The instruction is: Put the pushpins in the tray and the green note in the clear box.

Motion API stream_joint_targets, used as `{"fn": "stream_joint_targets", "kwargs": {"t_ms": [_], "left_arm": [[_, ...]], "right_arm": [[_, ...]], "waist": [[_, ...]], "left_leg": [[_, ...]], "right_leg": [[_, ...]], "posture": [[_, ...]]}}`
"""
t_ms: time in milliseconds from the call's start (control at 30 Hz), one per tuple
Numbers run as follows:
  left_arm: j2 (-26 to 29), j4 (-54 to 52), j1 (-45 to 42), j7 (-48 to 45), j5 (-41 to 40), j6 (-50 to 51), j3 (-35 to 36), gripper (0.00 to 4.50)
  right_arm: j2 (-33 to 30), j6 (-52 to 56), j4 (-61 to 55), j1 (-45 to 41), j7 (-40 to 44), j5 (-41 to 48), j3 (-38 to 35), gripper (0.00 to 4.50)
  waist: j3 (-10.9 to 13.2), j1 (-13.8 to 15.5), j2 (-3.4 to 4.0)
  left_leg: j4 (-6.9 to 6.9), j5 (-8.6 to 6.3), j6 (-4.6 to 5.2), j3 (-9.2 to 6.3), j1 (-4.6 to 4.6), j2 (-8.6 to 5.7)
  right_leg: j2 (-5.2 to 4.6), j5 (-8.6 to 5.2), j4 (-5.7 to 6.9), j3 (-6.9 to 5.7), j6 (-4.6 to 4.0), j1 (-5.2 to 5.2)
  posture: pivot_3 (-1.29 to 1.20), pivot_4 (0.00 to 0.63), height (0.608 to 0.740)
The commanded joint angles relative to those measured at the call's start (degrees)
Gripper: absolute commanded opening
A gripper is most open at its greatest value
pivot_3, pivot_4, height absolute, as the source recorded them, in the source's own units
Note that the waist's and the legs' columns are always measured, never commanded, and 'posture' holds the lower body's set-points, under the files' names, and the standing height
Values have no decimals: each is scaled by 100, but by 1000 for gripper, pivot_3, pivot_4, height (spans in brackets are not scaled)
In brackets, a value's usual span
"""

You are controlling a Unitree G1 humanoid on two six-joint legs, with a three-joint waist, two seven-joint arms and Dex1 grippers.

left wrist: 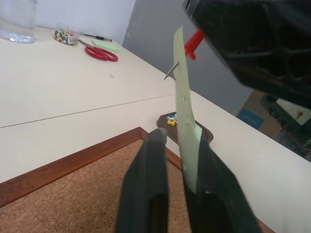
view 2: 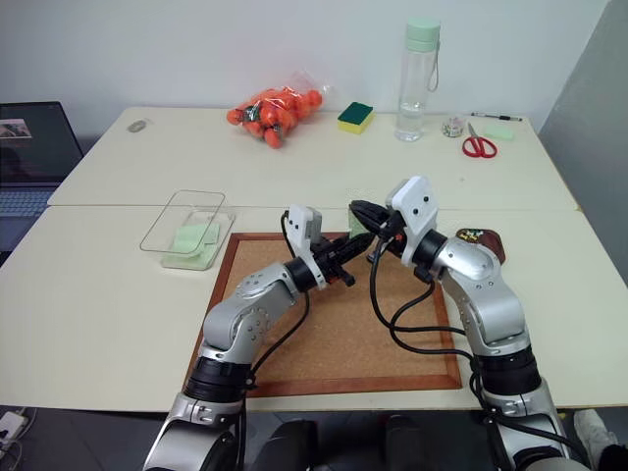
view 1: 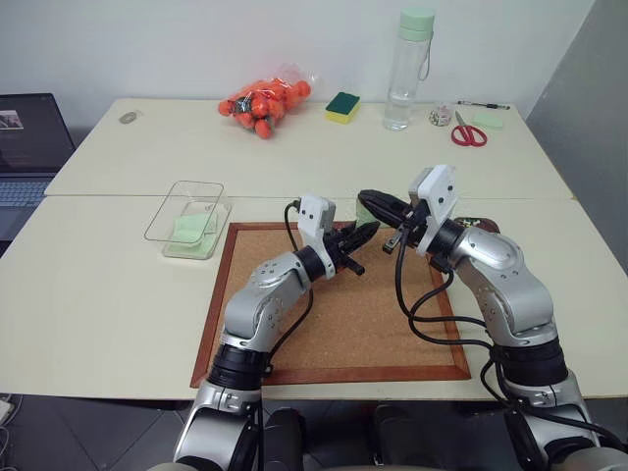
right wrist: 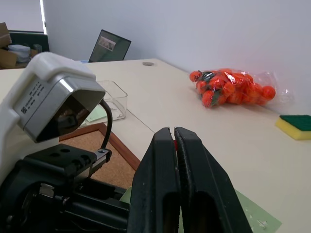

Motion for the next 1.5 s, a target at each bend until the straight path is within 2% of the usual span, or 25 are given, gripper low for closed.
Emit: {"fn": "stream_joint_targets", "kwargs": {"t_ms": [33, 300, 533, 700, 833, 967, 1133, 1300, 1333, 1500], "left_arm": [[-81, -45, -65, 85, 26, -39, 39, 81], [-89, -102, 7, 177, 47, -77, 79, 81], [-62, -154, 64, 227, 54, -83, 106, 81], [-62, -182, 95, 236, 53, -83, 107, 81], [59, -420, 249, 241, -35, 14, 213, 81], [384, -942, 597, 122, -221, 317, 303, 81], [738, -1546, 947, 132, -460, 689, 454, 81], [884, -1835, 1143, 189, -489, 825, 476, 81], [895, -1875, 1170, 203, -480, 834, 470, 0], [907, -1963, 1226, 256, -472, 850, 457, 0]], "right_arm": [[37, -10, -292, -105, -58, 108, -28, 0], [53, 247, -414, -160, -152, 337, -158, 0], [12, 916, -680, -254, -287, 1017, -579, 0], [-239, 1192, -736, -286, -340, 1270, -925, 0], [-823, 1103, -239, -158, -406, 1025, -1400, 0], [-1275, 666, 484, 208, -465, 488, -1461, 0], [-1478, 552, 1788, 207, -1031, -185, -1450, 0], [-1550, 272, 2816, -59, -980, -458, -1335, 0], [-1562, 252, 2957, -101, -956, -490, -1327, 374], [-1590, 237, 3193, -178, -885, -528, -1338, 1436]], "waist": [[0, 1, 0], [0, 1, 0], [0, 1, 0], [0, 2, 0], [1, 6, -1], [1, 5, -1], [2, -7, -2], [2, -18, -2], [2, -17, -3], [2, -6, -3]], "left_leg": [[0, 0, 0, 0, 0, 0], [0, 0, 0, 0, 0, 0], [0, 0, 0, -1, -1, 0], [0, 0, 0, -1, -1, 0], [0, 0, 0, 0, -3, -2], [-1, 0, 1, 2, -3, -2], [-3, 0, 1, 8, -3, 2], [0, 0, 1, 11, -2, -1], [0, 0, 1, 14, 0, 0], [-2, 0, 0, 12, -2, 0]], "right_leg": [[0, 0, 0, 0, 0, 0], [0, 0, 0, 0, 0, 0], [0, 0, 0, 0, 0, 0], [0, 0, 0, 0, 0, 0], [-2, 0, -1, 0, 0, -1], [-2, 0, -4, 1, 0, 0], [0, 0, -2, 8, -1, -5], [-1, 0, -1, 10, -1, -4], [-1, 0, -2, 13, -1, -4], [0, 0, -3, 11, -1, -3]], "posture": [[0, 150, 740], [0, 150, 740], [0, 150, 740], [0, 150, 740], [0, 150, 740], [0, 150, 740], [0, 150, 740], [0, 150, 740], [0, 150, 740], [0, 150, 740]]}}
